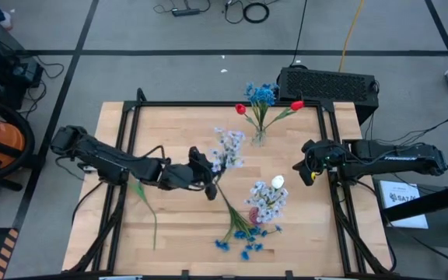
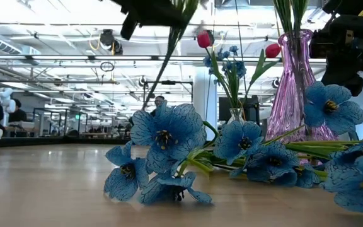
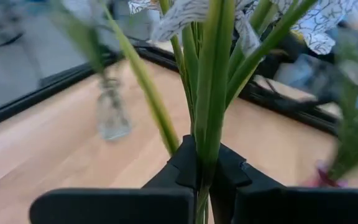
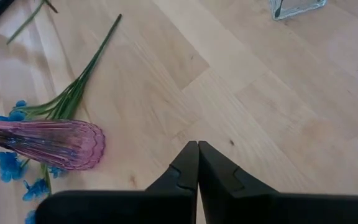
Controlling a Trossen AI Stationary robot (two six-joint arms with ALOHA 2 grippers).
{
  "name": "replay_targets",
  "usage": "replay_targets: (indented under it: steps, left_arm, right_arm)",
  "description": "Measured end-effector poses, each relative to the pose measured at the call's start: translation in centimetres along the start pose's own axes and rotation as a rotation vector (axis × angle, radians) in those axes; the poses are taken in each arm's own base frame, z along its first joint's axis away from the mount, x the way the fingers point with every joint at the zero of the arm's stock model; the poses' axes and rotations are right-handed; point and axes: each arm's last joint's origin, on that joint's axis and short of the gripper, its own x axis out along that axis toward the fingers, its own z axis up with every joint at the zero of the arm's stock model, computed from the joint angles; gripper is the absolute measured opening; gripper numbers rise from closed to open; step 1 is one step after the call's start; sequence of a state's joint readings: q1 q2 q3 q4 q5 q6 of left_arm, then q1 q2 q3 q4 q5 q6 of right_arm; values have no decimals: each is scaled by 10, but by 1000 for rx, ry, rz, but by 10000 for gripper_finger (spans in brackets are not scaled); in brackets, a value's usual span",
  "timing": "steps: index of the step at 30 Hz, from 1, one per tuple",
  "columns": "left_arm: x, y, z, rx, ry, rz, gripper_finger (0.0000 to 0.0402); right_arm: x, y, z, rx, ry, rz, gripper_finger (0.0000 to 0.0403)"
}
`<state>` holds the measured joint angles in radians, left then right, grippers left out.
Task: Sort flowers into vase by color
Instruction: Put the white flowers into the violet transparent vase
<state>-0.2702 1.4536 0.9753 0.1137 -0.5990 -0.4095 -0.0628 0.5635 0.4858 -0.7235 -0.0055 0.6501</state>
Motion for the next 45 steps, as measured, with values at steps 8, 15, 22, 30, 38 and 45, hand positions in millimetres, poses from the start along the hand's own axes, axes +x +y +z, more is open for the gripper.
replay_targets:
  steps: [8, 15, 22, 30, 38, 45]
  left_arm:
    - [-3, -27, 0, 52, -303, -65, 12]
    - [-5, -34, -31, 17, -542, -151, 10]
    - [6, -44, -50, -35, -711, -314, 10]
    - [15, -59, -44, -11, -763, -395, 10]
    - [17, -66, -35, 9, -771, -427, 10]
    - [29, -69, -34, 5, -674, -439, 10]
  right_arm:
    - [0, 0, 0, 2, 3, -2, 0]
    - [0, 0, 0, 15, 7, -5, 0]
    - [0, 0, 0, 13, 7, -5, 0]
    - [0, 0, 0, 11, 7, -5, 0]
    - [0, 0, 0, 11, 7, -5, 0]
    - [0, 0, 0, 15, 7, -5, 0]
